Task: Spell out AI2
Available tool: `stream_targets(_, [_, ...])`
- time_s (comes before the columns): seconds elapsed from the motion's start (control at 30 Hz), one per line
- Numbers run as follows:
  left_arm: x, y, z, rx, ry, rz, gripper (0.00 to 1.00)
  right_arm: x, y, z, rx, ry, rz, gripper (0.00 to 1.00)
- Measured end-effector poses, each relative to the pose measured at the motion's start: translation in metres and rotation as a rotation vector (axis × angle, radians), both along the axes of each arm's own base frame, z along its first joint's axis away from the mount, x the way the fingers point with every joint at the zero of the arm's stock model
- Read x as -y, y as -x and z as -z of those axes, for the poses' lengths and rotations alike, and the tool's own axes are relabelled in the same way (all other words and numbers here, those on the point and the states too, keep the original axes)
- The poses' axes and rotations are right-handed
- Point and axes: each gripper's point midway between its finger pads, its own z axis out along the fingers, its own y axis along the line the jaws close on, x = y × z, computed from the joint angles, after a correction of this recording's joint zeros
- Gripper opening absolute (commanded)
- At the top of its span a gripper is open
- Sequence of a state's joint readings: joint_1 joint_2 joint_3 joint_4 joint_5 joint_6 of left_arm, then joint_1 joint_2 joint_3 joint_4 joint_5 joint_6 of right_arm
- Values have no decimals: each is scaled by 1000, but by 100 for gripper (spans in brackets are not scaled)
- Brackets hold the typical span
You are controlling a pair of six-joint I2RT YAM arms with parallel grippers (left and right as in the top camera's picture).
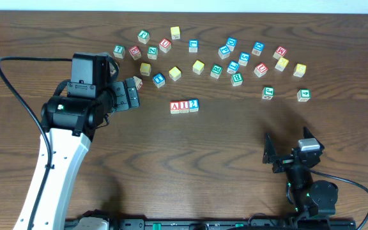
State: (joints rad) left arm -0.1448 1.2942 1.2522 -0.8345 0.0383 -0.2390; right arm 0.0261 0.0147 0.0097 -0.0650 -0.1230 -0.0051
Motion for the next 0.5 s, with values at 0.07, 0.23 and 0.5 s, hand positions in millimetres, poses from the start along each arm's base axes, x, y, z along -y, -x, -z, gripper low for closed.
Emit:
stream_targets(0.07, [0, 0, 0, 0, 0, 0, 97, 0, 0, 0, 0, 0, 0, 99])
stream_targets(0.23, [0, -1, -1, 4, 0, 0, 97, 0, 0, 0, 0, 0, 0, 99])
stream_targets(0.5, [-10, -15, -22, 224, -41, -2, 97, 0, 0, 0, 0, 0, 0, 99])
